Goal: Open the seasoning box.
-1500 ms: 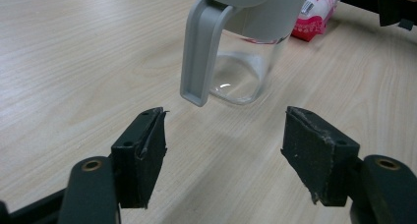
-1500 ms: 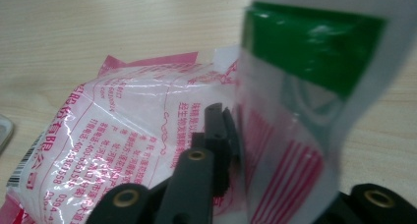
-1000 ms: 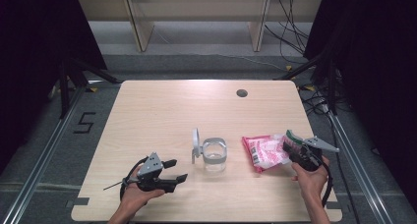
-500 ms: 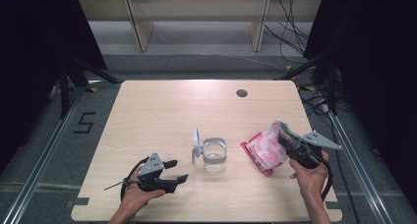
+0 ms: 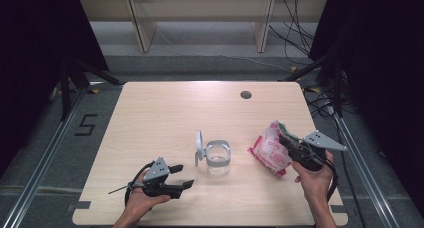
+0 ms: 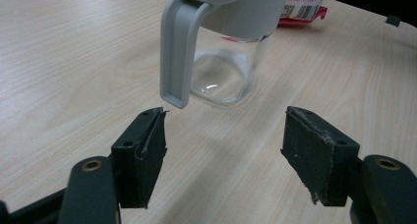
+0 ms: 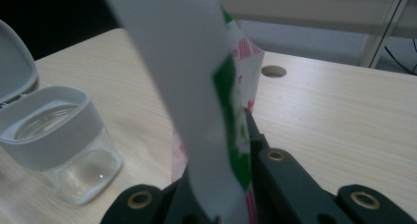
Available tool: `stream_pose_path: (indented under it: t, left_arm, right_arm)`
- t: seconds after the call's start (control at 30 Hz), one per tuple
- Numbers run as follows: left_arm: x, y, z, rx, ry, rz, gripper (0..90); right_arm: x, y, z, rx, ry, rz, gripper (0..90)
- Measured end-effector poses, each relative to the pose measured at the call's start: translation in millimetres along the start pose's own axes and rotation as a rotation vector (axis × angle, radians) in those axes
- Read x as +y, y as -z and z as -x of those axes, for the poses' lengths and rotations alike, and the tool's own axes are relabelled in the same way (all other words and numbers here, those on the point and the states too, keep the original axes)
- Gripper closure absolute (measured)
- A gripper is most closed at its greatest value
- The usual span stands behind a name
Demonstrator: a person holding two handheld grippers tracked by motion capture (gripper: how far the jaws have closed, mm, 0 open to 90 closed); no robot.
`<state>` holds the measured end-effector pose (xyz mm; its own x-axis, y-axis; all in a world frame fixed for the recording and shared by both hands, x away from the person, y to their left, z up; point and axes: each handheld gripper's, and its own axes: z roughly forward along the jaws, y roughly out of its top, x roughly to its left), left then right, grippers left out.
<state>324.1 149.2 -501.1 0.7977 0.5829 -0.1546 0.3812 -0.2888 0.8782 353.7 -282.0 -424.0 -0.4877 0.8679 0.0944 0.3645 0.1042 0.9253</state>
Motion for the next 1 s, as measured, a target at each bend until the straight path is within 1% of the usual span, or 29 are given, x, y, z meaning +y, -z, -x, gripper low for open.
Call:
stream_pose_path:
  t: [0.03,0.1,0.13,0.17,0.2,0.23,0.27,0.3,0.33,0.37,0.4,0.43,0.47,0.5,0.53,0.57,0.6,0.63,0.67,0.7,0.73,0.8,0.83,0.87,0.9,0.93,0.97,1.0]
  left_arm:
    - [0.4,-0.8,2.9,-0.005,-0.011,-0.002,32.2]
    - [0.6,-1.5,4.7,-0.007,-0.009,0.005,32.2]
    - [0.9,-3.3,8.5,-0.024,-0.016,-0.004,32.2]
    - [0.9,-3.3,8.5,-0.024,-0.016,-0.004,32.2]
    - [0.8,-5.0,12.4,-0.035,-0.026,-0.011,32.2]
    - [0.8,-5.0,12.4,-0.035,-0.026,-0.011,32.2]
    - [0.6,-7.6,16.0,-0.036,-0.034,-0.013,32.2]
    - [0.6,-7.6,16.0,-0.036,-0.034,-0.013,32.2]
    - [1.4,-10.9,20.9,-0.040,-0.042,-0.012,32.3]
    - [1.4,-10.9,20.9,-0.040,-0.042,-0.012,32.4]
    - [2.0,-13.8,24.0,-0.049,-0.051,-0.013,32.5]
    - [2.1,-20.2,29.6,-0.055,-0.071,-0.021,32.5]
    - [1.8,-24.7,33.2,-0.064,-0.064,-0.020,32.5]
    - [1.8,-24.7,33.2,-0.064,-0.064,-0.020,32.5]
    - [1.9,-31.0,37.1,-0.078,-0.085,-0.038,32.5]
    - [1.9,-31.0,37.1,-0.078,-0.085,-0.038,32.5]
    - [2.3,-38.3,42.5,-0.087,-0.103,-0.045,32.5]
    - [2.3,-38.3,42.5,-0.087,-0.103,-0.045,32.5]
    - [3.1,-42.1,45.1,-0.099,-0.103,-0.046,32.6]
    - [4.1,-47.7,49.3,-0.088,-0.106,-0.036,32.7]
    - [4.1,-47.7,49.3,-0.088,-0.106,-0.036,32.8]
    - [5.3,-54.0,53.9,-0.086,-0.110,-0.038,32.8]
    - [7.0,-59.8,59.3,-0.102,-0.099,-0.022,32.7]
    - [8.6,-61.7,59.9,-0.102,-0.115,-0.025,32.8]
    - [9.4,-64.9,62.0,-0.095,-0.113,-0.014,32.9]
    - [10.5,-66.7,63.4,-0.095,-0.109,-0.015,32.9]
    - [11.6,-69.7,65.5,-0.095,-0.102,-0.006,32.9]
    - [13.3,-73.4,67.5,-0.102,-0.098,0.002,32.9]
  right_arm:
    - [2.8,1.7,-2.7,0.009,0.017,0.009,90.0]
    - [4.3,3.0,-3.8,0.019,0.019,0.005,90.0]
    - [6.9,4.3,-4.9,0.029,0.035,0.025,90.0]
    - [7.5,6.2,-6.7,0.028,0.021,0.019,90.0]
    - [8.7,7.4,-7.2,0.028,0.029,0.027,90.0]
    - [9.8,8.6,-9.6,0.035,0.022,0.033,90.0]
    - [11.8,10.1,-9.5,0.044,0.042,0.035,90.0]
    - [11.8,10.1,-9.5,0.044,0.042,0.035,90.0]
    - [14.8,14.5,-14.1,0.043,0.030,0.041,90.0]
    - [16.4,15.8,-15.4,0.056,0.027,0.044,90.0]
    - [19.5,17.4,-15.9,0.063,0.047,0.057,90.0]
    - [21.5,18.8,-18.0,0.070,0.042,0.069,90.0]
    - [24.2,21.1,-18.3,0.071,0.060,0.073,90.0]
    - [24.2,21.1,-18.3,0.071,0.060,0.073,90.0]
    - [27.6,25.1,-22.7,0.076,0.057,0.083,90.0]
    - [27.6,25.1,-22.7,0.076,0.057,0.083,90.0]
    - [31.0,28.6,-27.1,0.093,0.049,0.095,90.0]
    - [31.0,28.6,-27.1,0.093,0.049,0.095,90.0]
    - [34.8,32.7,-30.6,0.107,0.067,0.105,90.0]
    - [35.9,33.5,-31.8,0.110,0.080,0.112,90.0]
    - [36.8,35.8,-35.3,0.116,0.064,0.106,90.0]
    - [38.2,37.3,-37.1,0.114,0.073,0.103,90.0]
    - [39.5,38.7,-40.0,0.130,0.091,0.109,90.0]
    - [40.0,39.4,-41.0,0.143,0.100,0.112,90.0]
    - [40.0,40.7,-43.0,0.146,0.096,0.110,90.0]
    - [39.9,40.1,-44.5,0.161,0.096,0.125,90.0]
    - [40.2,41.5,-46.2,0.157,0.100,0.114,90.0]
    - [40.1,42.3,-49.8,0.163,0.091,0.113,90.0]
